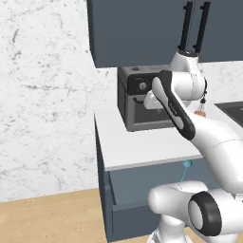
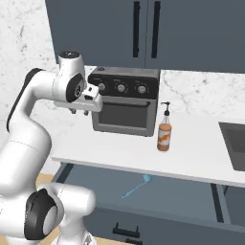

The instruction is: Pick the ladle from the drawer and place it on the counter.

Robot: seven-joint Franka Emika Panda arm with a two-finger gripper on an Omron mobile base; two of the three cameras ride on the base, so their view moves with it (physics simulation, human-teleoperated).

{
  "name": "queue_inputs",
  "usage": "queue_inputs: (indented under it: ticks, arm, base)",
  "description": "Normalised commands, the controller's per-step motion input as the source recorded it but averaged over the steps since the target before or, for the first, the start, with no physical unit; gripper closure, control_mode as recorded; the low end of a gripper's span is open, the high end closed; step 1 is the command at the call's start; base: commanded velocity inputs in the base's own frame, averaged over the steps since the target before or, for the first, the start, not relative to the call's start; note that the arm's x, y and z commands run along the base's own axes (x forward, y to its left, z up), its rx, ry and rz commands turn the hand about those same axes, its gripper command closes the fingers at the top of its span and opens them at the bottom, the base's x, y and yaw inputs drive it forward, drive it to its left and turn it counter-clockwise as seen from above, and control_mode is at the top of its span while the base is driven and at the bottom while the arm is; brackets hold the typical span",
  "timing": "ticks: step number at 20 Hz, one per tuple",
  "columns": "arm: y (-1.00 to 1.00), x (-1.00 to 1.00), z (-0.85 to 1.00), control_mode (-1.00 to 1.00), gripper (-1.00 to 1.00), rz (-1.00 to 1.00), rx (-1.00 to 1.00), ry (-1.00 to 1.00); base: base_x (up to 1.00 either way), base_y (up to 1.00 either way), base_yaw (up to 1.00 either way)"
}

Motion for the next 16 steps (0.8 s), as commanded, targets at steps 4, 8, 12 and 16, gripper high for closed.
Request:
queue_inputs:
  ticks: [4,8,12,16]
  arm:
    - [0.0,-0.25,0.0,-1.0,-1.0,0.0,0.0,-0.07]
    - [-0.05,-0.65,-0.02,-1.0,-1.0,0.0,0.0,-0.11]
    - [0.0,0.0,0.0,1.0,-1.0,0.0,0.0,0.0]
    - [0.0,0.0,0.0,1.0,-1.0,0.0,0.0,0.0]
  base:
    - [0.0,0.0,0.0]
    - [0.0,0.0,0.0]
    - [-0.62,0.23,-0.04]
    - [-0.46,0.81,-0.11]
